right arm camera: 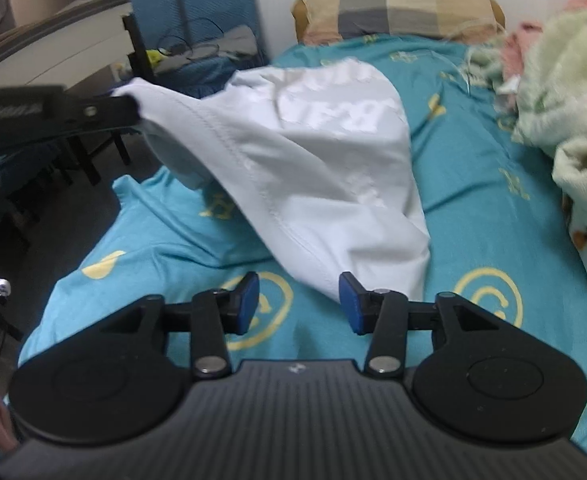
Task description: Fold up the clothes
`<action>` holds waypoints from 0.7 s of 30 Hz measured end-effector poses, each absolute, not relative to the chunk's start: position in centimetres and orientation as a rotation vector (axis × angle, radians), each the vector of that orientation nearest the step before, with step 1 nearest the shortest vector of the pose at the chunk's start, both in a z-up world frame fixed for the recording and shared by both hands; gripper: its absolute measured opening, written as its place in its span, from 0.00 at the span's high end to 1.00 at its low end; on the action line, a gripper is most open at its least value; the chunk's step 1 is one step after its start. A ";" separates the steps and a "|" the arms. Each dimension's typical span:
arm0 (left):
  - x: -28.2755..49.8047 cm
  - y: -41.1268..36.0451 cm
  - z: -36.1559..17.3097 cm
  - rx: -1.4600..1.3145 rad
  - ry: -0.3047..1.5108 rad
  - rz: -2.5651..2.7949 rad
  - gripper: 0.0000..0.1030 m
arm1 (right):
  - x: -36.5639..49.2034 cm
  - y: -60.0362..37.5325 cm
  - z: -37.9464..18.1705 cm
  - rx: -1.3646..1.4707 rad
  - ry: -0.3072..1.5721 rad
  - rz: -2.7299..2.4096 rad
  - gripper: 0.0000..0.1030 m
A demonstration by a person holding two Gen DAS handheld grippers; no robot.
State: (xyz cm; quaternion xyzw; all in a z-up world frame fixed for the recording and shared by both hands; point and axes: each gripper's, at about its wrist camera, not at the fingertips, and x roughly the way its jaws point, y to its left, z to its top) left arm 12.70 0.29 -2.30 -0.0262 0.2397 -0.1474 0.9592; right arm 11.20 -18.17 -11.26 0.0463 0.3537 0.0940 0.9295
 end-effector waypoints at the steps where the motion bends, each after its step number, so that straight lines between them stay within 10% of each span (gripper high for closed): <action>1: 12.7 0.3 -2.3 -0.061 0.485 -0.298 0.90 | 11.3 -17.7 -11.3 0.077 0.710 0.178 0.52; 18: 13.2 -1.7 -4.8 -0.005 0.538 -0.269 0.90 | 12.3 -24.4 -12.5 0.382 0.736 -0.324 0.52; 21: 13.2 -2.6 -6.1 0.045 0.560 -0.269 0.90 | 12.4 -25.1 -12.6 0.454 0.733 -0.292 0.70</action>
